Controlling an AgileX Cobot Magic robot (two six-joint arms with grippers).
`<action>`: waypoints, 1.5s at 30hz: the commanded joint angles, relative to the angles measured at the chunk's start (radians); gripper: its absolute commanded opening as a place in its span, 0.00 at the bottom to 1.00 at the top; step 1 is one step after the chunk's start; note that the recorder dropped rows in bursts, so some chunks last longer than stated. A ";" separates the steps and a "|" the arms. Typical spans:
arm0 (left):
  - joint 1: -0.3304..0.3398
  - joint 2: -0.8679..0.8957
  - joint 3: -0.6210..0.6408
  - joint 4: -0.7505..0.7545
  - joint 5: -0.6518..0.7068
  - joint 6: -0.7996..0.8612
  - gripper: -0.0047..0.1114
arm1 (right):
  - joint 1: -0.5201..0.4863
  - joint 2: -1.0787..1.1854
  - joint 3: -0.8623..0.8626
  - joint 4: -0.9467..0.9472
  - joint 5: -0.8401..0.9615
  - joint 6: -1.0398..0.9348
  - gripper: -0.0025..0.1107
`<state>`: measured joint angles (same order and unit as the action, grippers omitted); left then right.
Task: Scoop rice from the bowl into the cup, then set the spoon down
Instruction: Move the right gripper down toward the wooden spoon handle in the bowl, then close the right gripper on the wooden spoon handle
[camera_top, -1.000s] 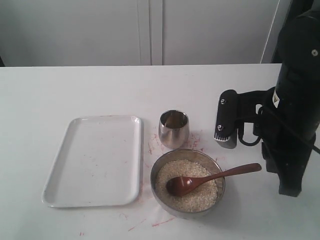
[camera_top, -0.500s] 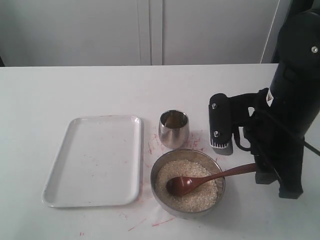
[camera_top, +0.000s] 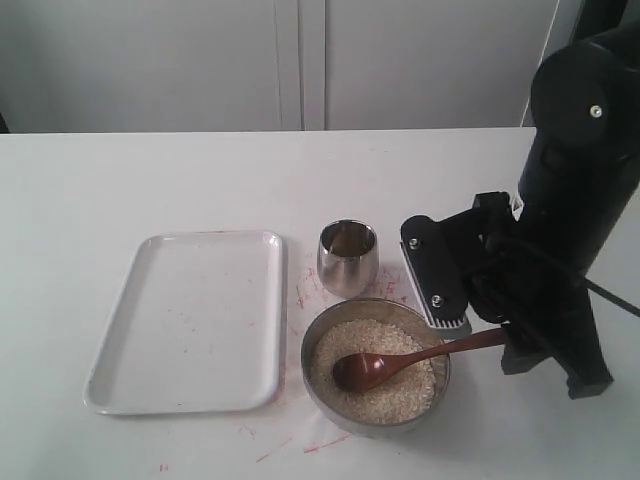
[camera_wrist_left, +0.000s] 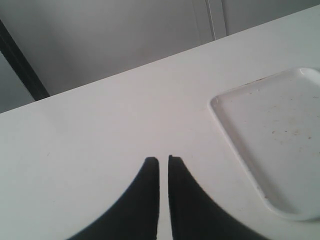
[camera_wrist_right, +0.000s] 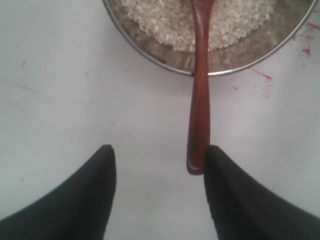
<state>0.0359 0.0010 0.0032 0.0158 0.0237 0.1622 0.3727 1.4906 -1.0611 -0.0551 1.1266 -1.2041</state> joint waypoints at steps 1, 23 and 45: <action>-0.001 -0.001 -0.003 -0.007 -0.002 -0.001 0.16 | 0.005 0.036 0.005 0.004 -0.051 -0.015 0.48; -0.001 -0.001 -0.003 -0.007 -0.002 -0.001 0.16 | 0.005 0.171 0.005 -0.055 -0.131 0.073 0.48; -0.001 -0.001 -0.003 -0.007 -0.002 -0.001 0.16 | 0.005 0.178 0.005 -0.087 -0.112 0.196 0.38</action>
<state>0.0359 0.0010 0.0032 0.0158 0.0237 0.1622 0.3727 1.6677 -1.0611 -0.1619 1.0099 -1.0131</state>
